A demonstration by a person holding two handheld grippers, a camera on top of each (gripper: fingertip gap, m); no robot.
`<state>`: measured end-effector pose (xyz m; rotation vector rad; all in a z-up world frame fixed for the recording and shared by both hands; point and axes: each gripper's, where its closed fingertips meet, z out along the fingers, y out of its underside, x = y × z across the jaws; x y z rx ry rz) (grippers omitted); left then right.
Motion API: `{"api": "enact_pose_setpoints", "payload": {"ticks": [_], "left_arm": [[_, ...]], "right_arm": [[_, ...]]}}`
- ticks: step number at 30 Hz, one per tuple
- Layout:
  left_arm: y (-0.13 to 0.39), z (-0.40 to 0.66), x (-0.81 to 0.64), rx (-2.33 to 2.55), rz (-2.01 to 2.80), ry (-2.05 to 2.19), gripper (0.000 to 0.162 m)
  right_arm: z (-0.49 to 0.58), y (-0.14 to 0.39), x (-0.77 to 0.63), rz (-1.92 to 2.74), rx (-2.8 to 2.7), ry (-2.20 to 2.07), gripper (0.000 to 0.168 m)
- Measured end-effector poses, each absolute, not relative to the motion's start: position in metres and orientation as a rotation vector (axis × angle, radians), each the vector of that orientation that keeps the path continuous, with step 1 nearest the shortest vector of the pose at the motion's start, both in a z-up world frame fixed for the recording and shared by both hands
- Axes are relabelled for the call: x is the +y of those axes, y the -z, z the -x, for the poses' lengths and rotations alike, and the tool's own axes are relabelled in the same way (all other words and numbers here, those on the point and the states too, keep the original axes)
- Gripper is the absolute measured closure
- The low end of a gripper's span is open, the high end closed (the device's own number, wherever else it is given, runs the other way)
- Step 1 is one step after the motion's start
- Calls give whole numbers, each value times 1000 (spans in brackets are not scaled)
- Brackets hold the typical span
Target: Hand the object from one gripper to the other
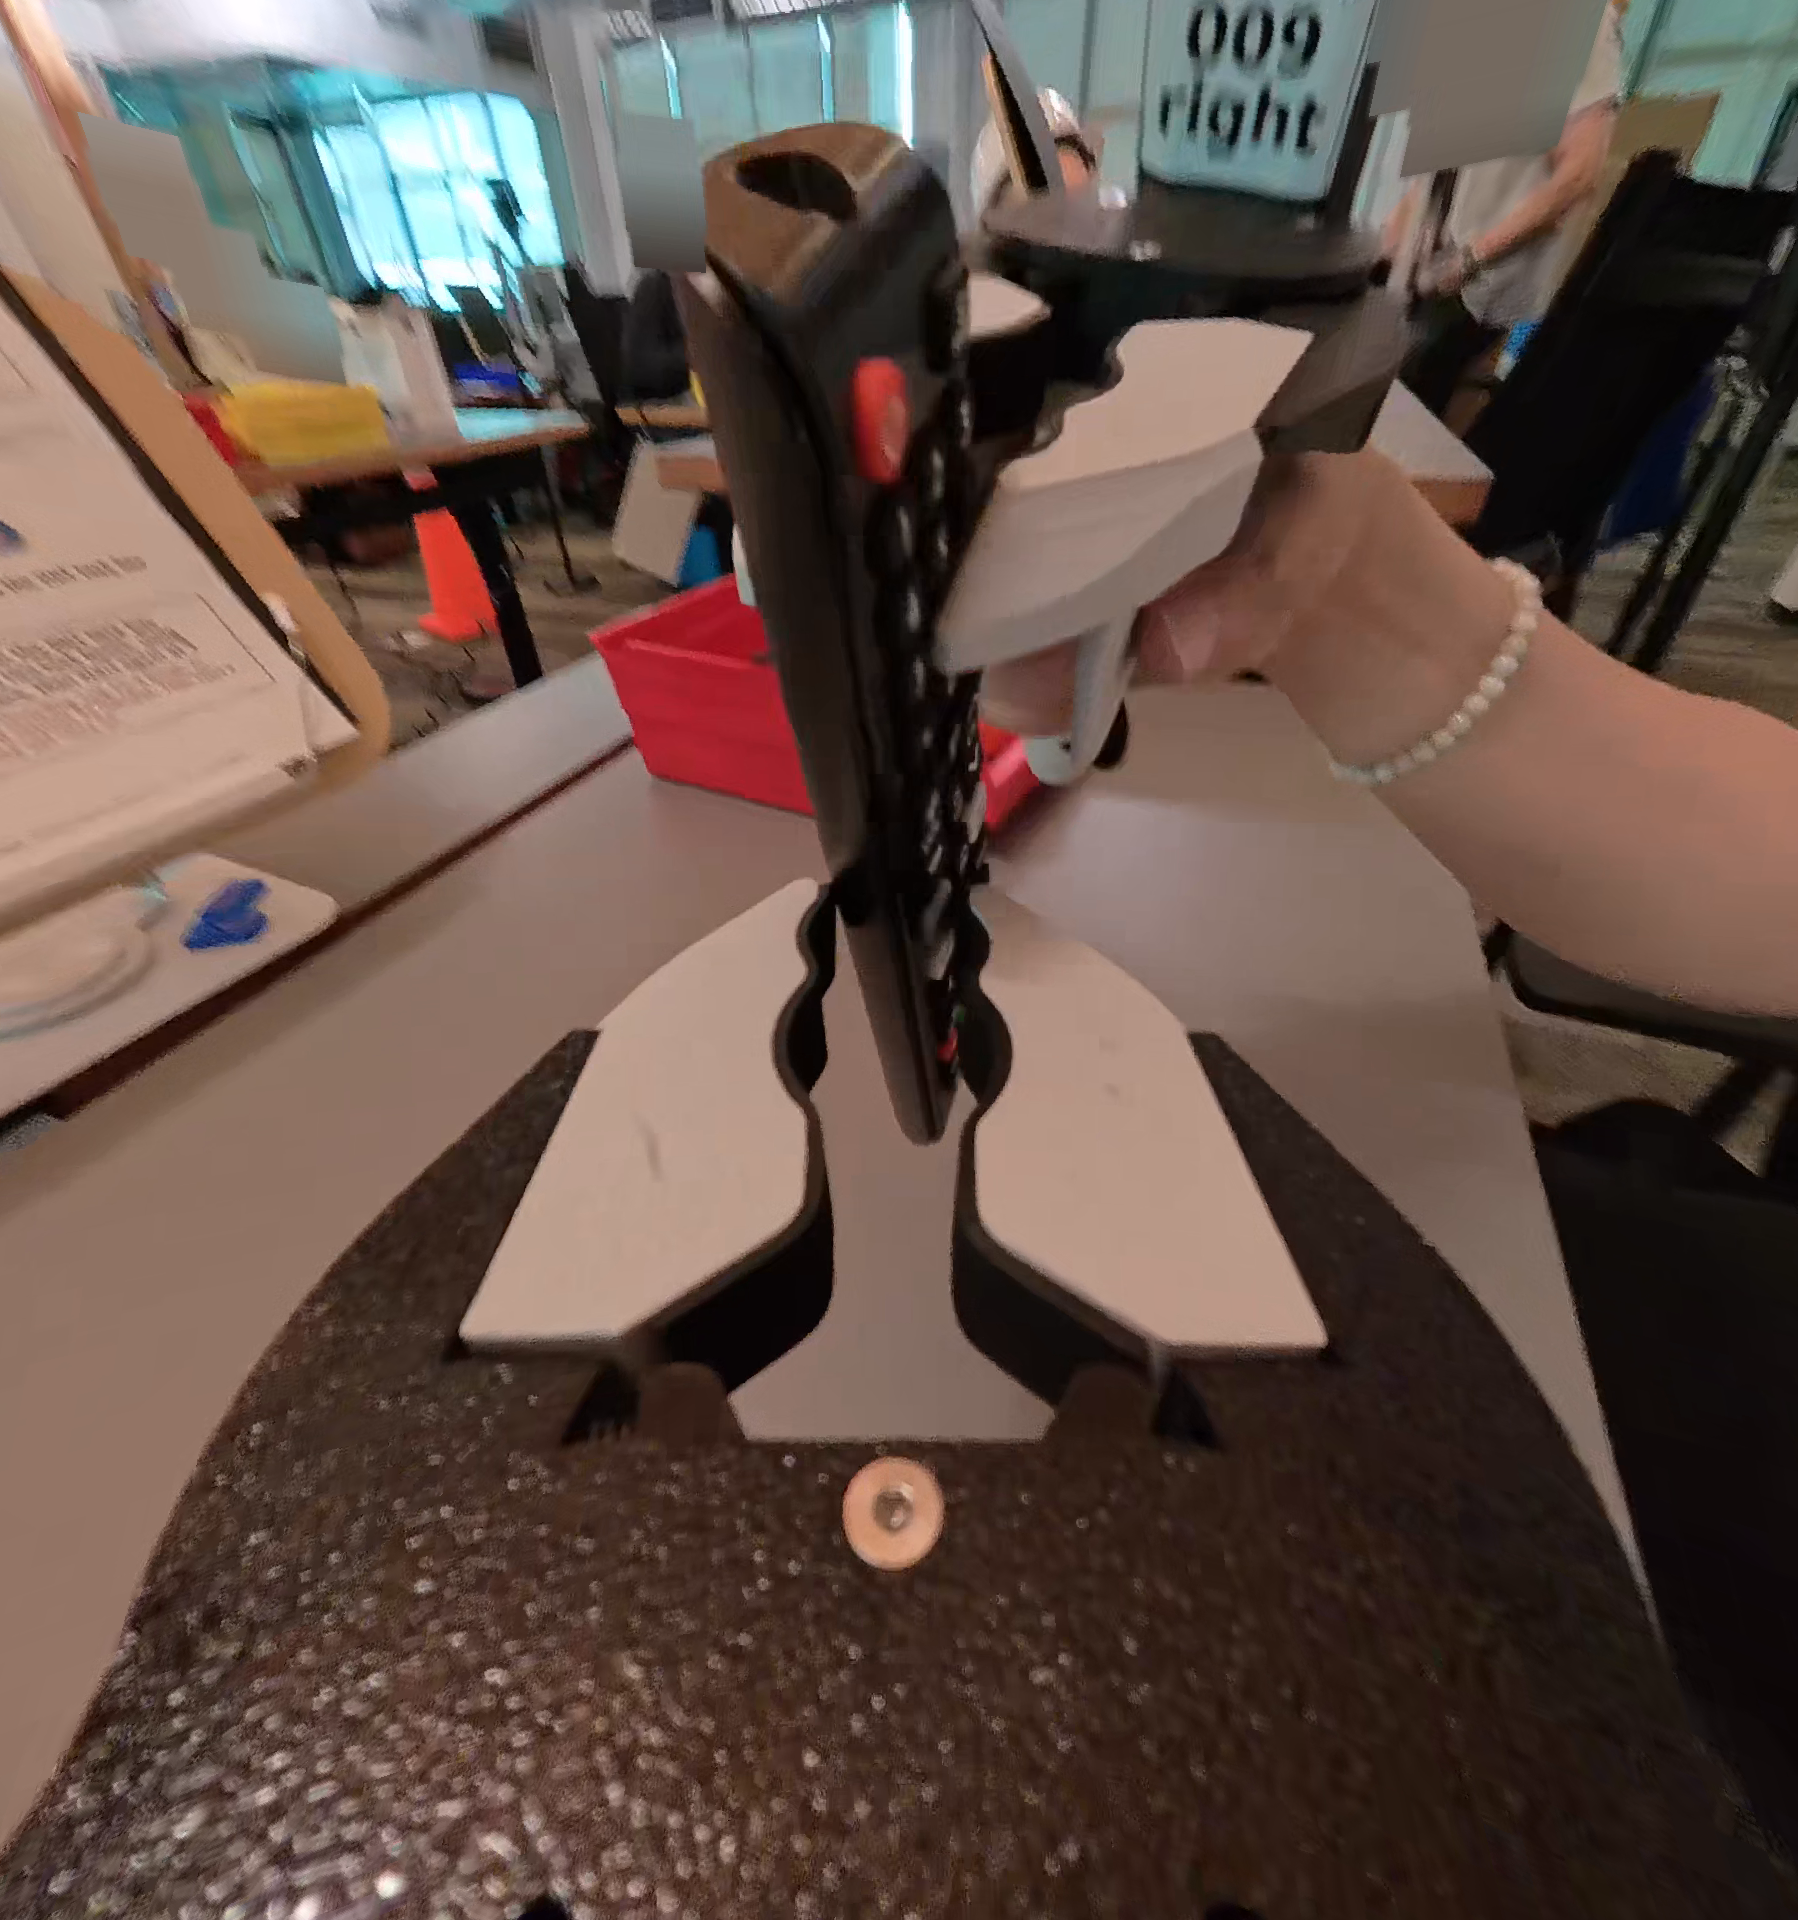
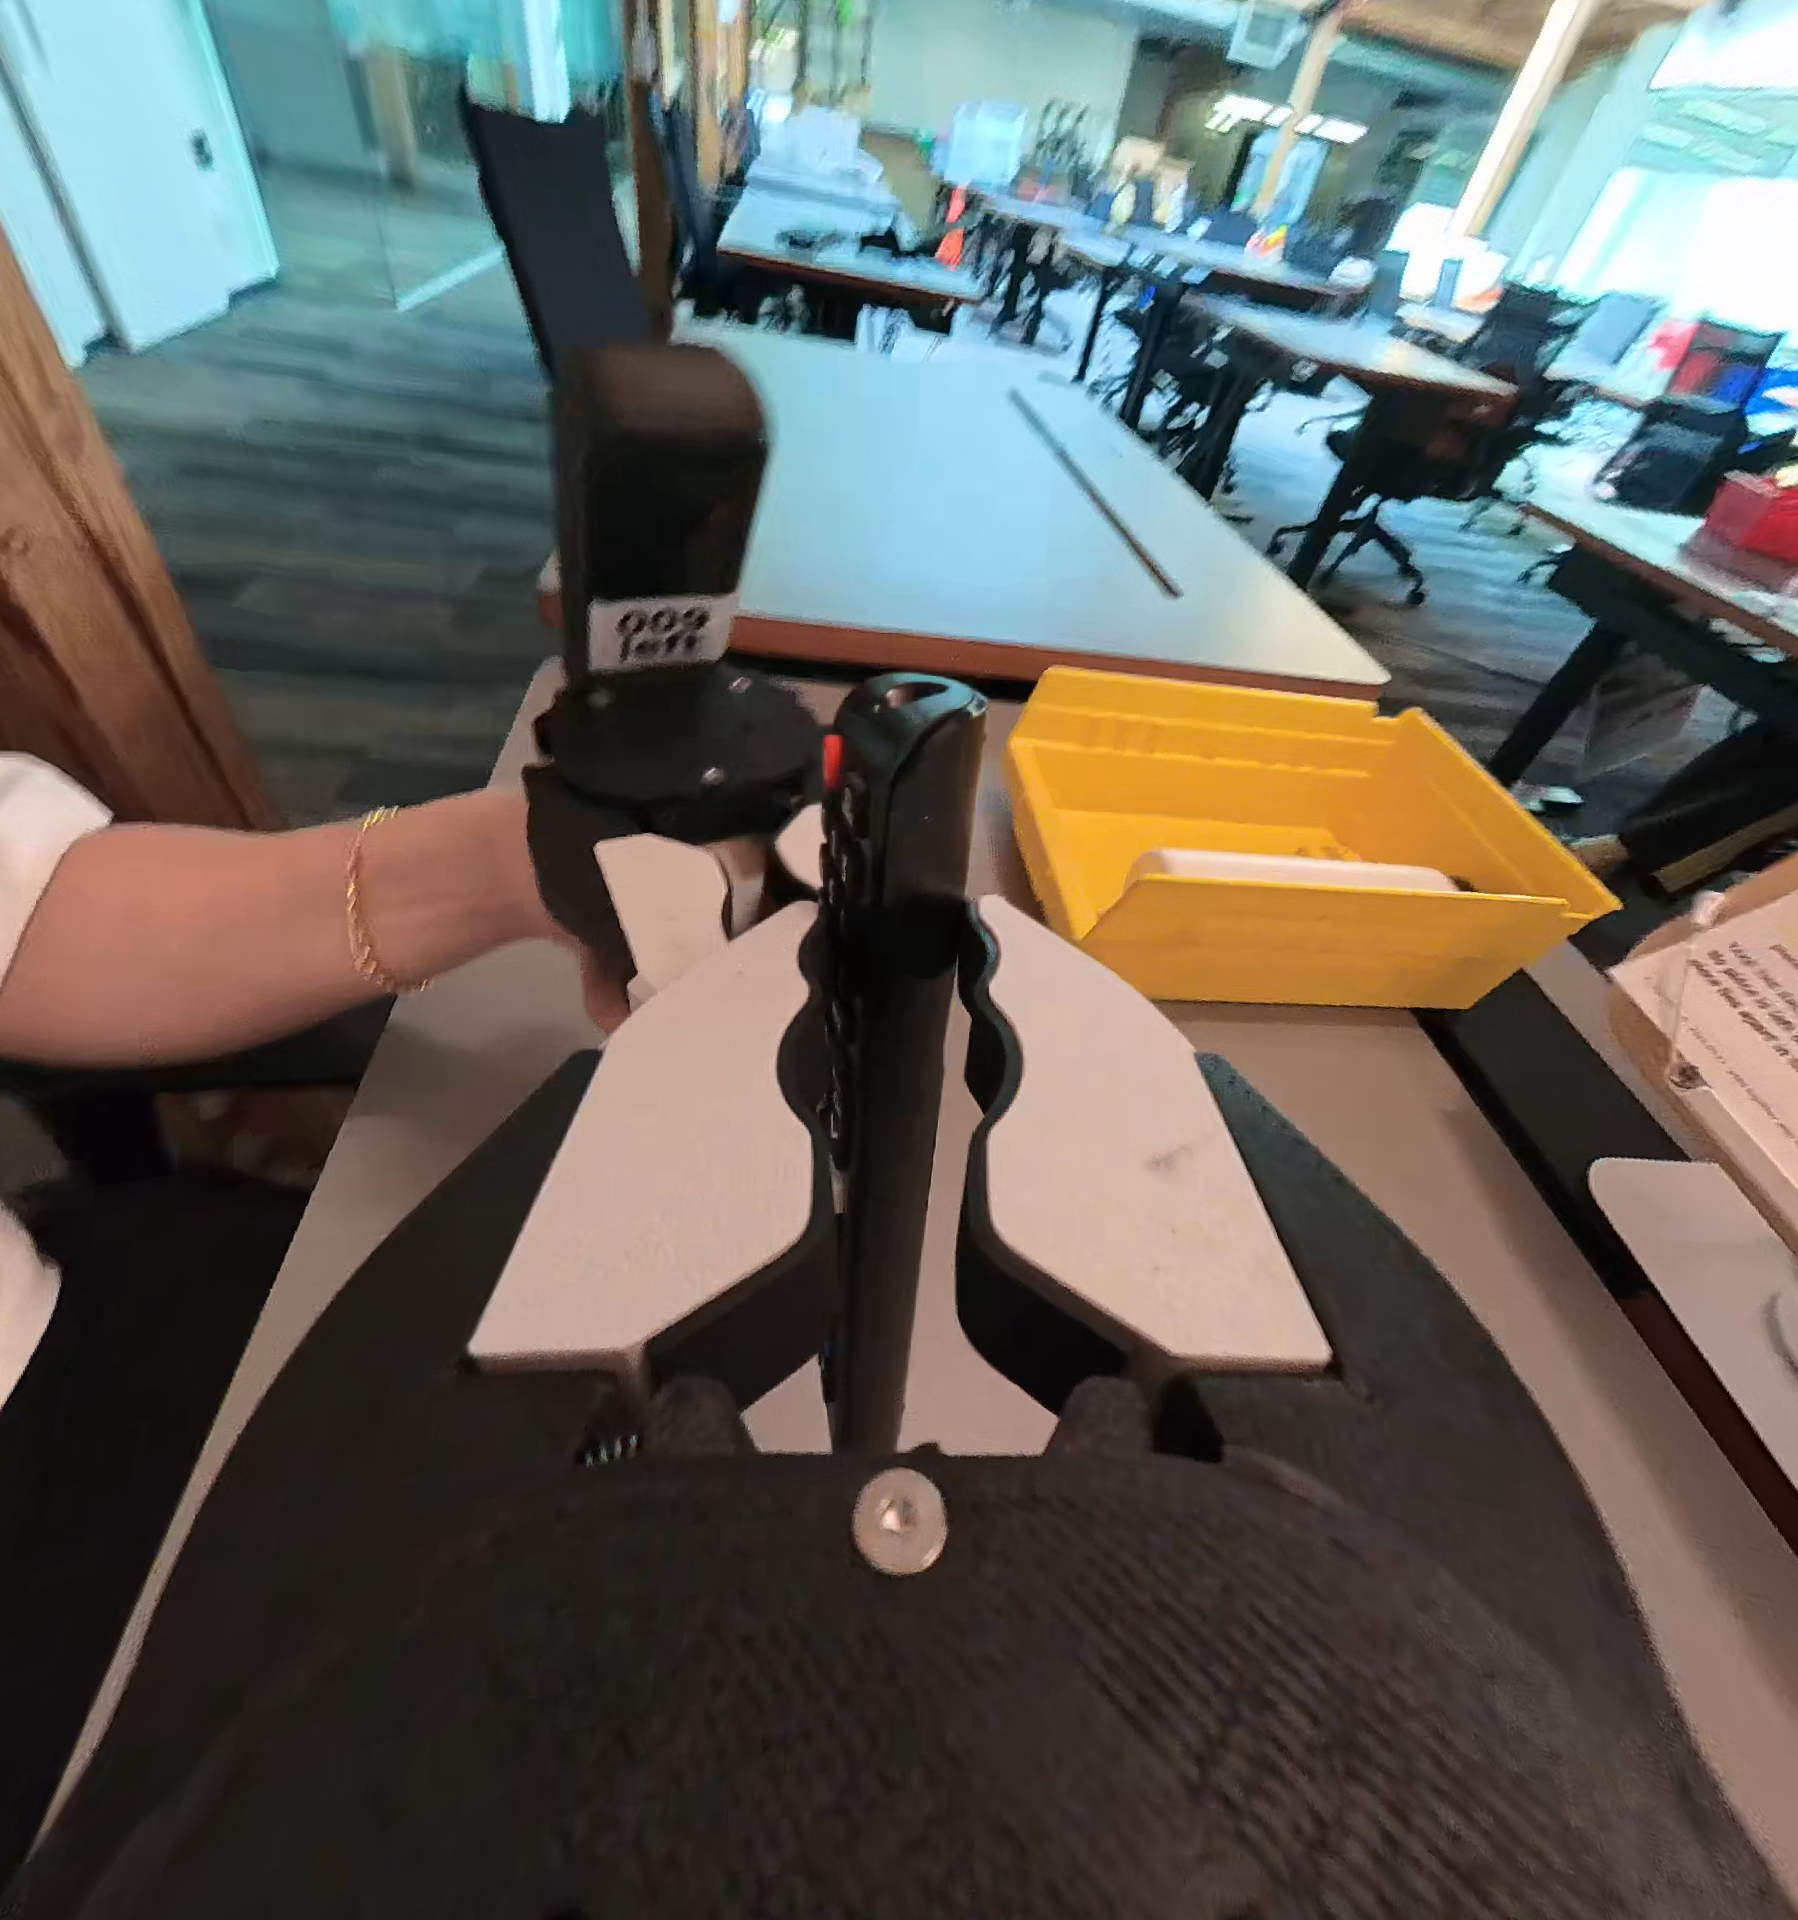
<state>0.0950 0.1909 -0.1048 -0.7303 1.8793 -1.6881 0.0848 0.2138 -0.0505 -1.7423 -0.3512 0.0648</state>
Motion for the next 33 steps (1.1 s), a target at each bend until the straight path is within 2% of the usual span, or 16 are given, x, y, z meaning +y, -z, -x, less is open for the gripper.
{"api": "enact_pose_setpoints", "payload": {"ticks": [1,4,5,14,15,17,25,26,30,33], "left_arm": [[100,-97,194,1820,729,1698,135],[98,-112,204,1700,842,1626,100],[101,-118,206,1686,878,1558,96],[124,-143,203,1499,976,981,92],[124,-144,204,1479,980,960,94],[122,-143,207,1438,974,944,106],[131,-145,214,1551,913,1057,111],[128,-144,212,1565,899,1098,111],[114,-130,197,1667,835,1393,111],[112,-113,187,1778,748,1613,111]], "right_arm": [[-92,45,214,1711,-293,-51,146],[-124,27,212,1588,-22,28,146],[-134,22,209,1548,68,54,146],[-147,13,199,1329,352,70,146],[-146,14,199,1318,363,78,146],[-144,19,201,1330,366,74,146],[-134,26,198,1356,256,55,144],[-130,23,197,1355,200,63,142],[-118,21,191,1402,-11,5,108],[-110,19,186,1420,-81,-167,99]]}}
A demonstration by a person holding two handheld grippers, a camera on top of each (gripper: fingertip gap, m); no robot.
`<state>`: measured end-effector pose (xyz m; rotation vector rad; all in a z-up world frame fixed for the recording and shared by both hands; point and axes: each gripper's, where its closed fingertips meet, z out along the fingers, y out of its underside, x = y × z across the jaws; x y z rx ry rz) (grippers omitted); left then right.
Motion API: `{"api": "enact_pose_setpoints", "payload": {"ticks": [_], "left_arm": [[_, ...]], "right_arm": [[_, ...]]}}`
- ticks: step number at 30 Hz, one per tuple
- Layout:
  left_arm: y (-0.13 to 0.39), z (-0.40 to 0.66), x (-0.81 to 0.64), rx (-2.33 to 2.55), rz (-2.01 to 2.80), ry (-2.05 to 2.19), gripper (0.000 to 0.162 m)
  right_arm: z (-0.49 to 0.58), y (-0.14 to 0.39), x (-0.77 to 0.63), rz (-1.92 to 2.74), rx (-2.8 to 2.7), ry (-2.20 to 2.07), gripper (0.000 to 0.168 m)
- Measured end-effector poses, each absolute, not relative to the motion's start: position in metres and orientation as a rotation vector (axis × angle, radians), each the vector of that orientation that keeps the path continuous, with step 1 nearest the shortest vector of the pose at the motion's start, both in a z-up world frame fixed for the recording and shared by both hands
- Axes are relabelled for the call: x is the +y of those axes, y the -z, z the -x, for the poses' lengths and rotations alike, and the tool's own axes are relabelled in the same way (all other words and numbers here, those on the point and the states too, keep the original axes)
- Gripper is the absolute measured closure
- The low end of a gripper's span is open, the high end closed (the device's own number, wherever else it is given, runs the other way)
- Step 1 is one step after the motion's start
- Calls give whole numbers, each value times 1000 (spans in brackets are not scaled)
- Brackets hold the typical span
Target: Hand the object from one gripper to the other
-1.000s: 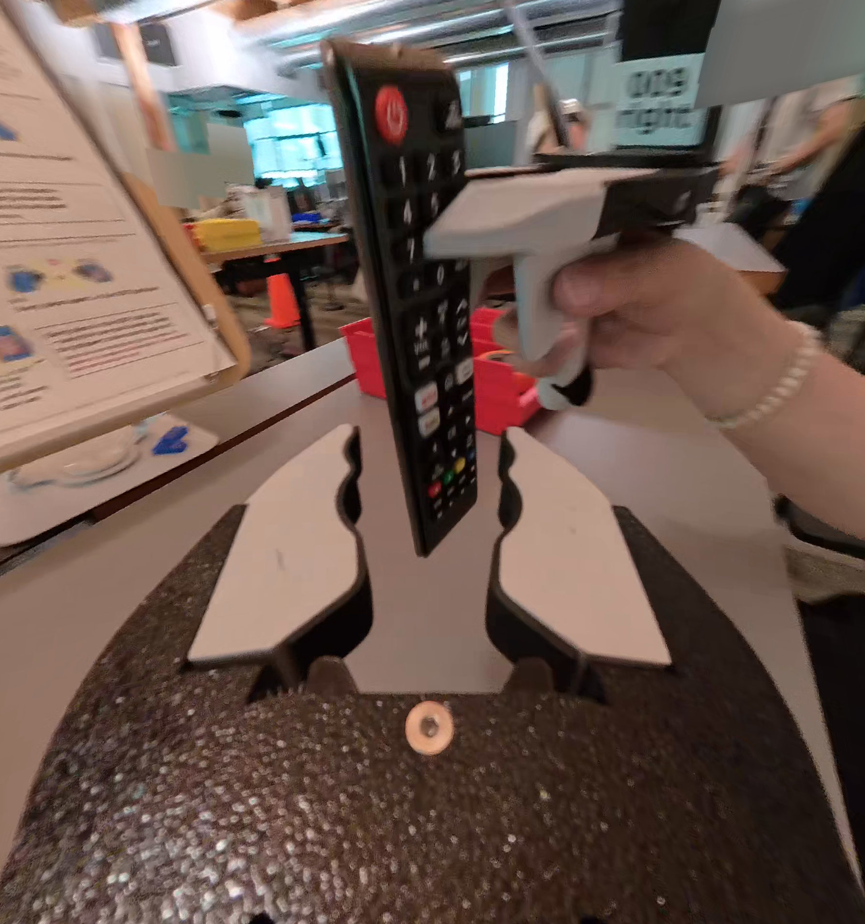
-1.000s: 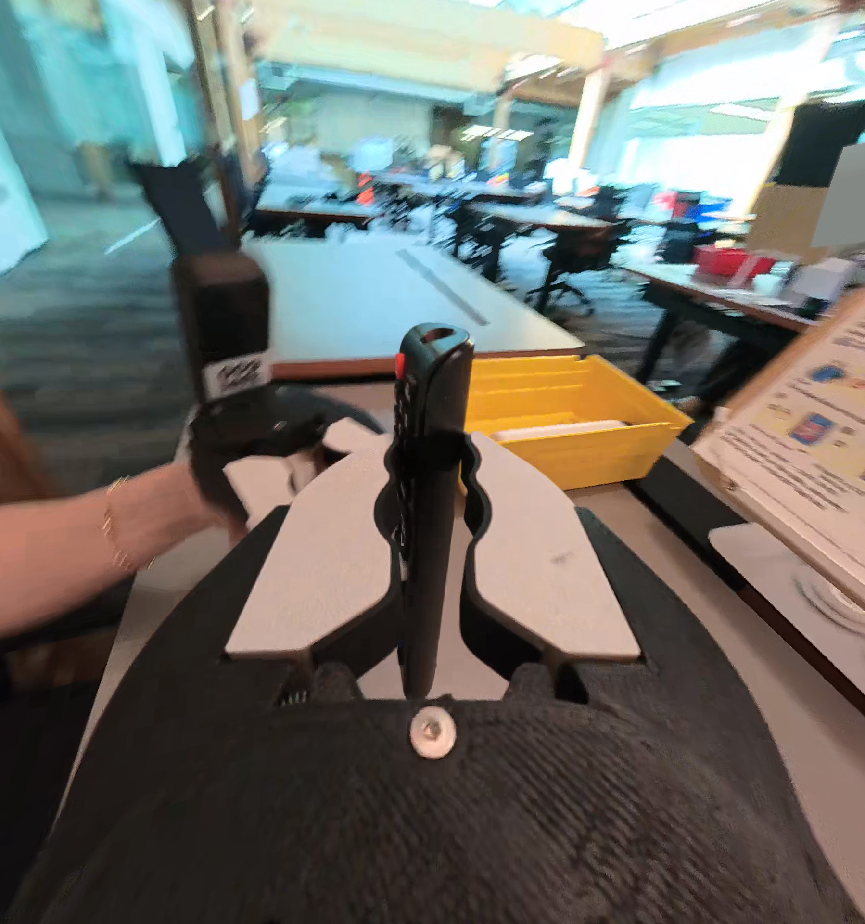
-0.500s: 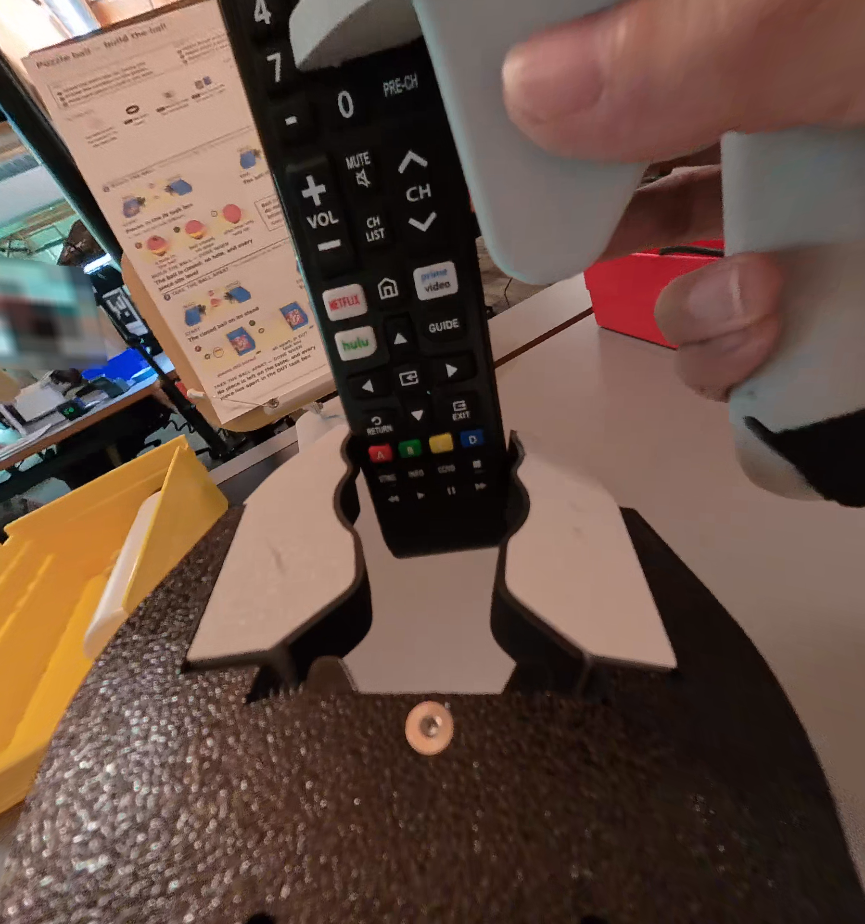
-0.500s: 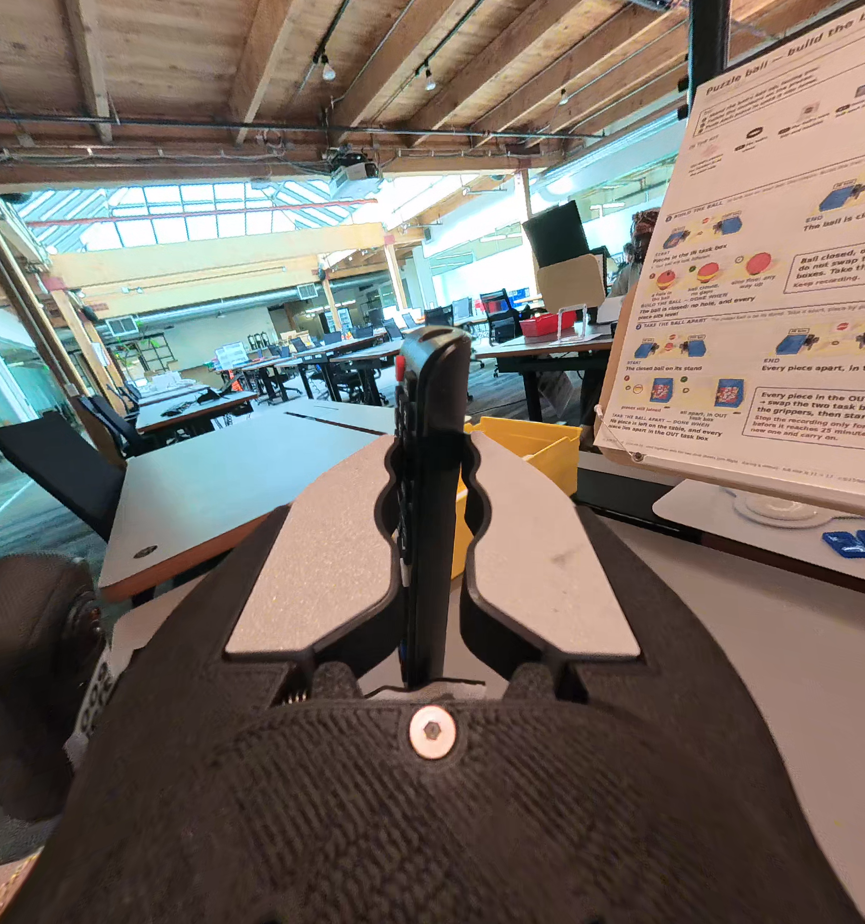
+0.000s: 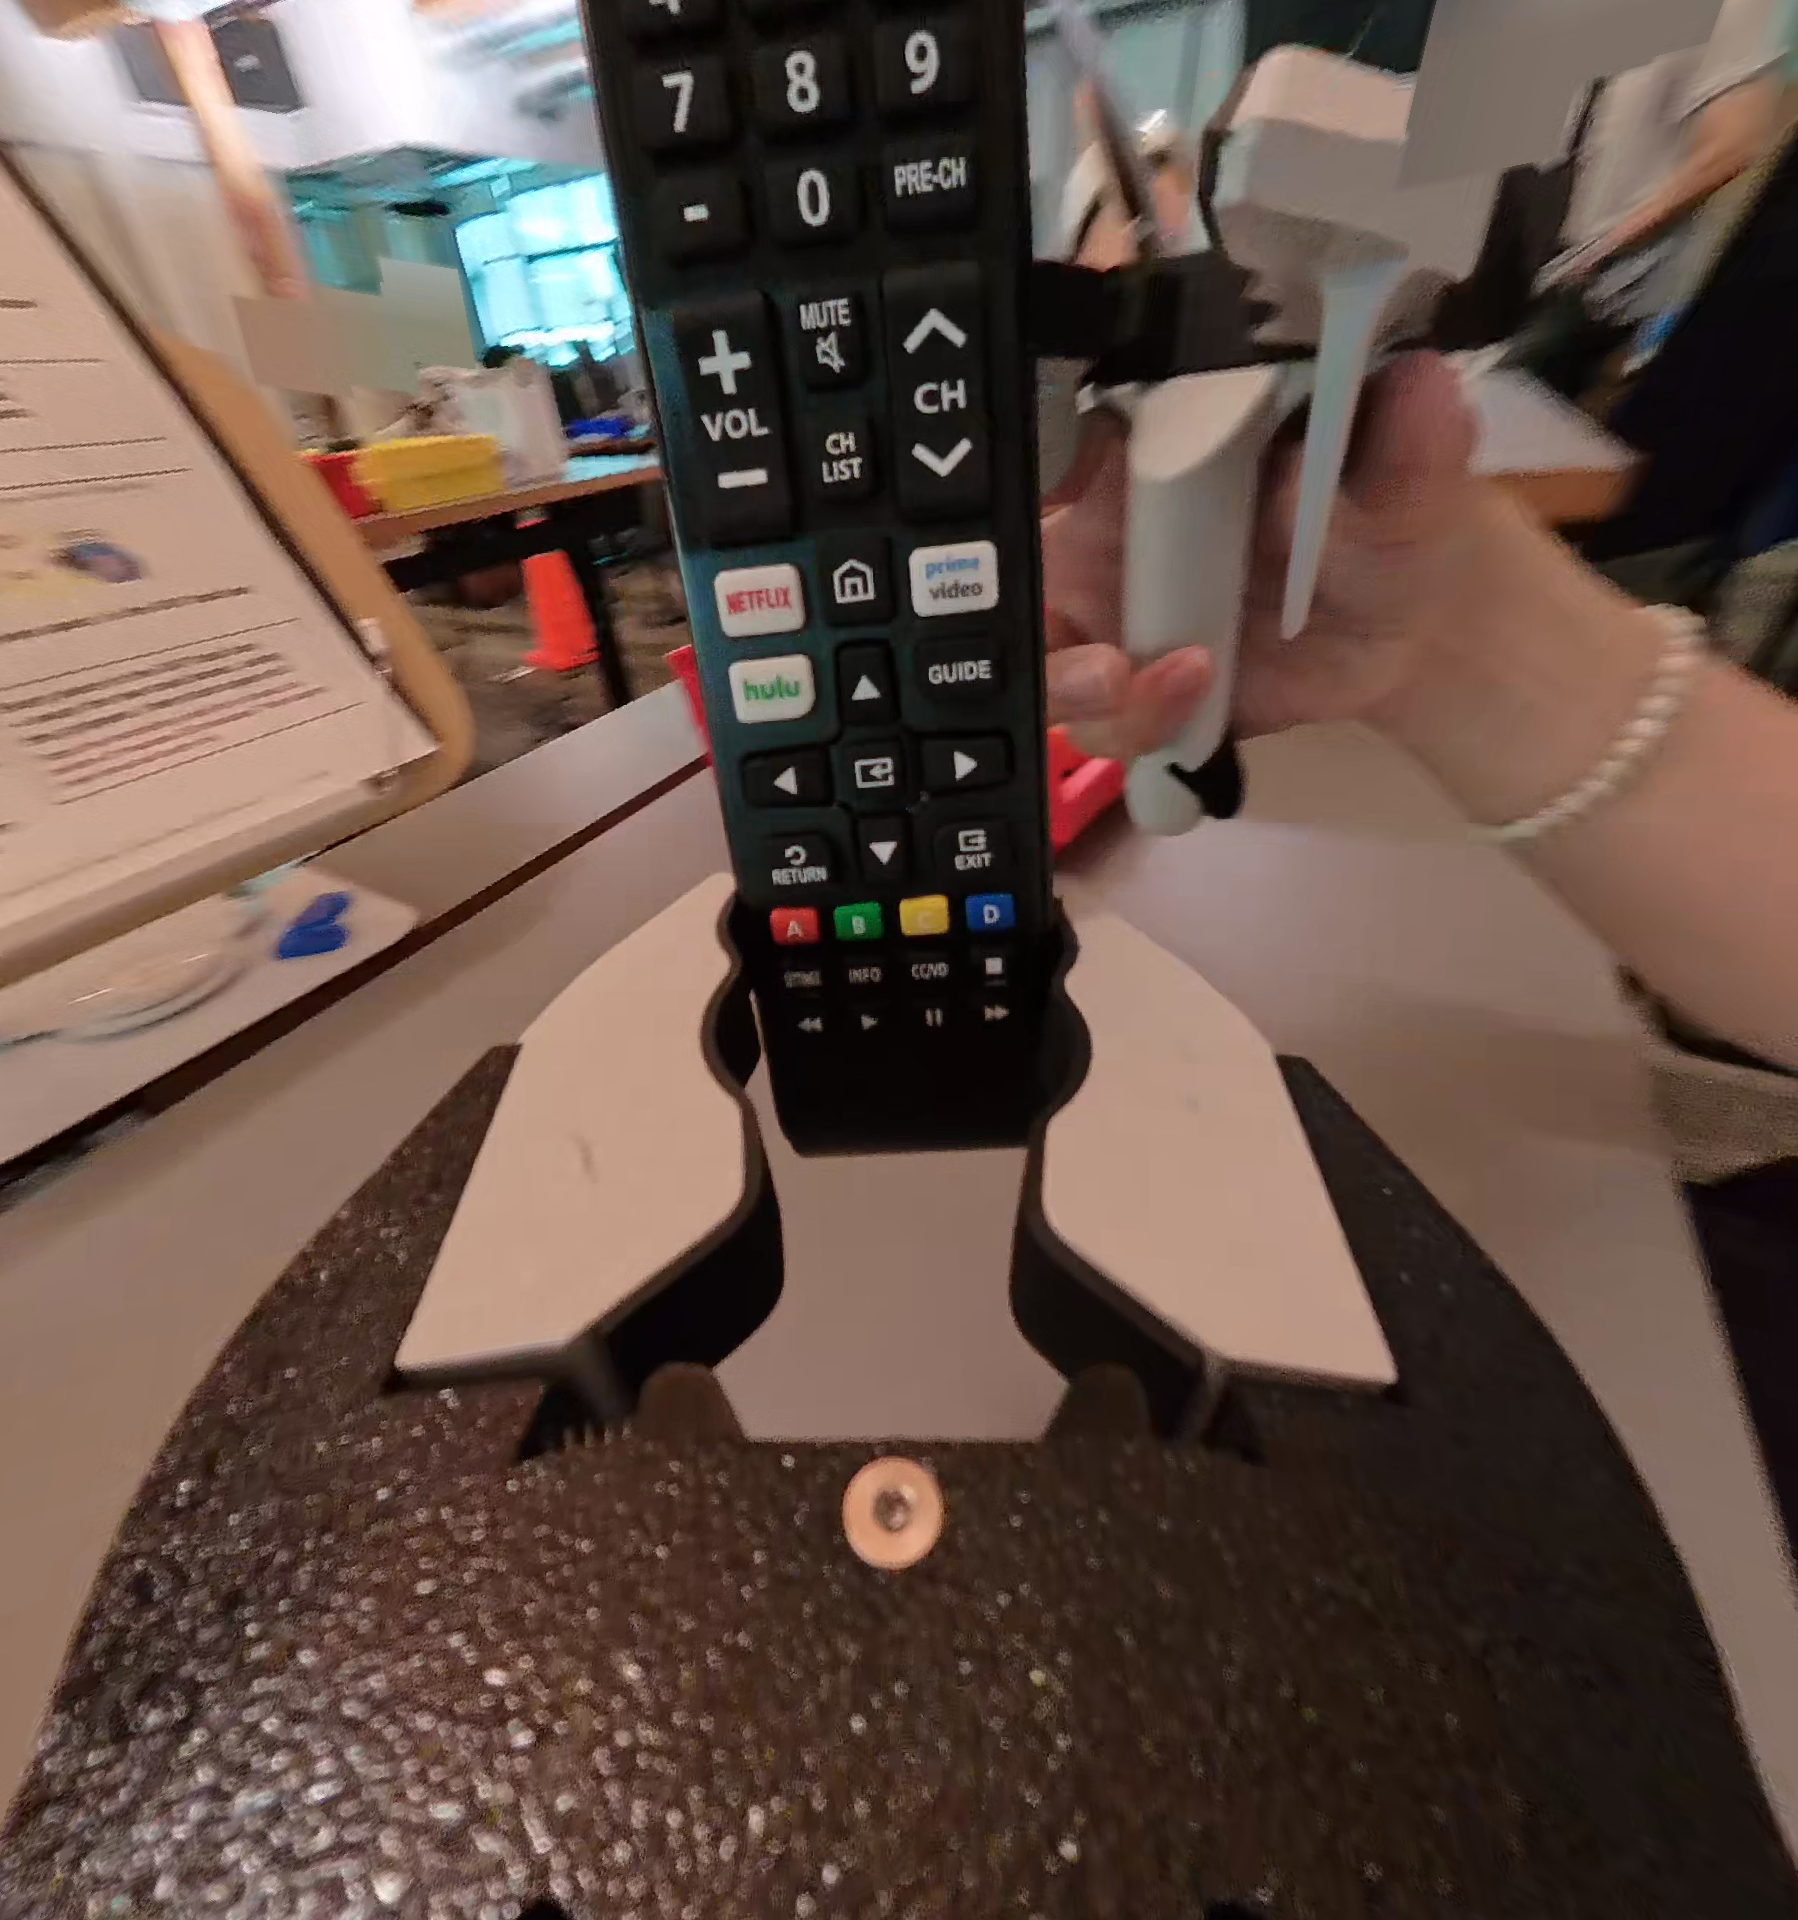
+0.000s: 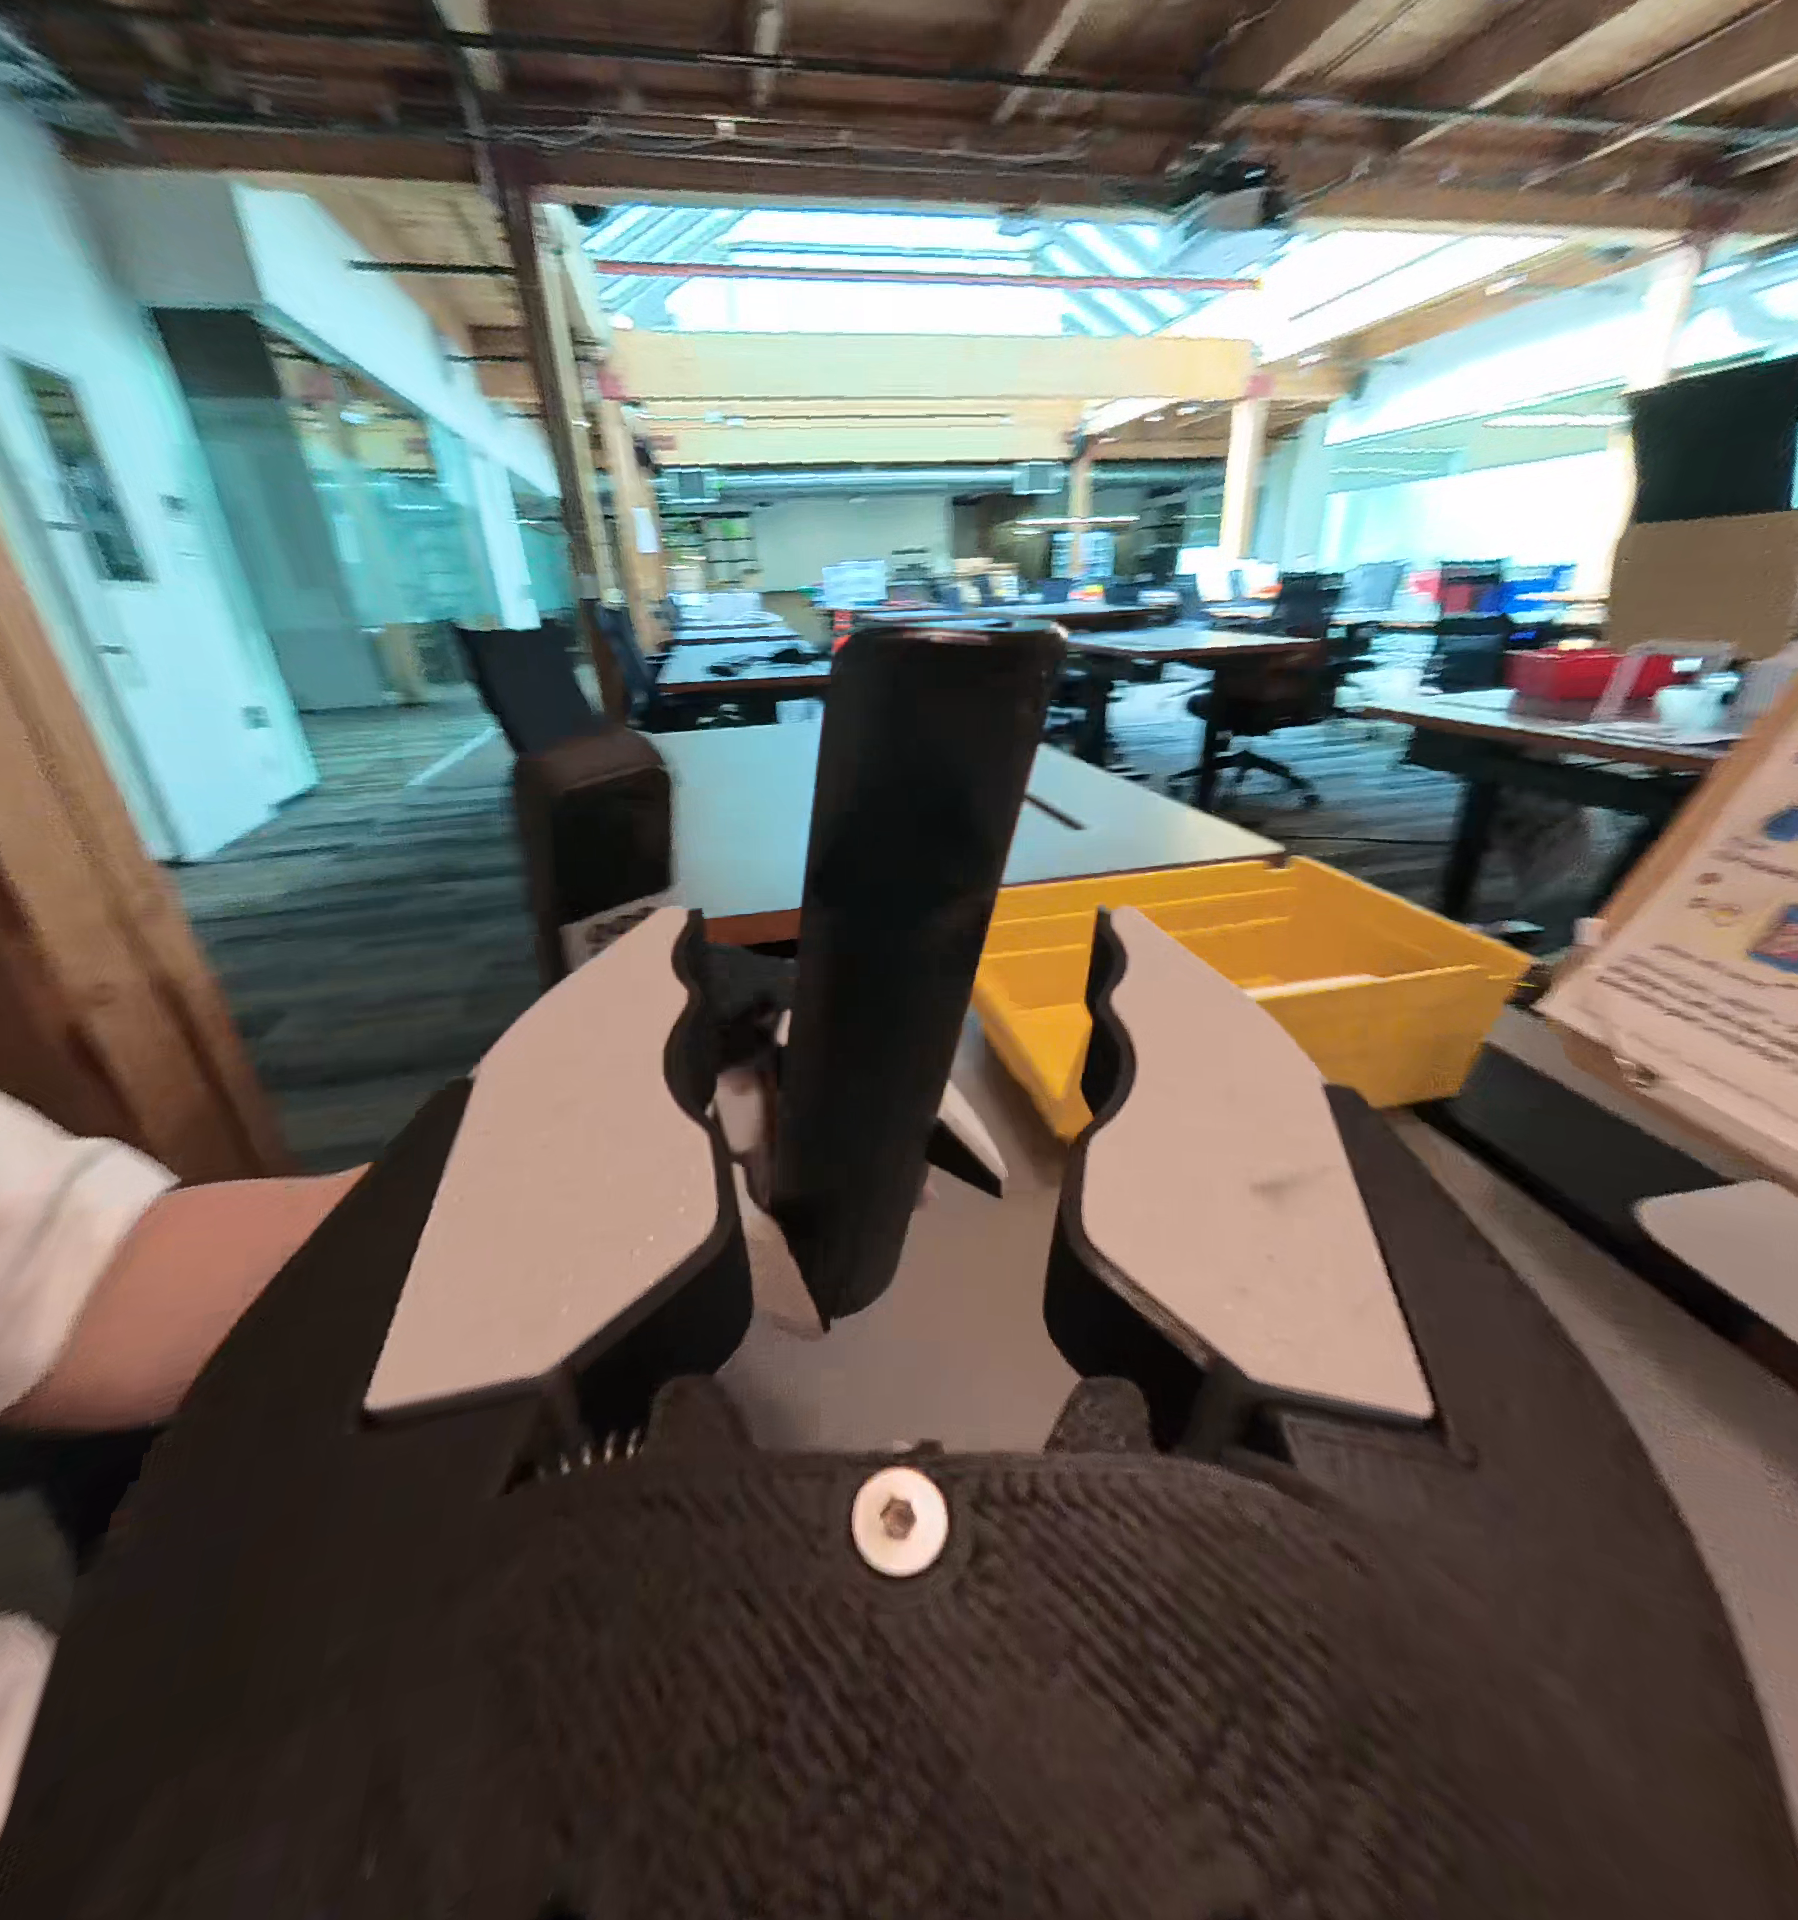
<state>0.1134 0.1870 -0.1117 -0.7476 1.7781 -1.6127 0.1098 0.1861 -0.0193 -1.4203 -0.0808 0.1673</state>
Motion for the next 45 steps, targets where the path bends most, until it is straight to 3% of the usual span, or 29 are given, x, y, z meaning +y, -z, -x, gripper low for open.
{"api": "enact_pose_setpoints", "payload": {"ticks": [7,10,15,20,26,29,32,36,40,45], "left_arm": [[119,-85,169,1984,584,1822,111],[124,-86,167,2003,595,1821,110],[129,-101,175,1948,656,1664,114],[95,-119,191,1574,590,1353,101],[78,-116,185,1294,442,1085,113],[75,-113,187,1194,465,1107,117],[64,-101,189,1064,406,1126,133],[67,-101,195,1081,414,1171,137],[64,-102,194,1159,431,1228,138],[59,-91,188,1429,469,1664,138]], "right_arm": [[-85,29,201,1504,-206,-275,96],[-83,30,207,1500,-232,-215,114],[-92,34,213,1528,-171,-135,116],[-138,16,208,1452,154,46,116],[-146,-2,198,1278,394,-132,116],[-132,1,203,1265,416,-246,116],[-123,8,208,1258,432,-340,116],[-124,14,208,1261,450,-356,117],[-122,13,202,1285,357,-345,112],[-125,13,175,1371,41,-73,88]]}}
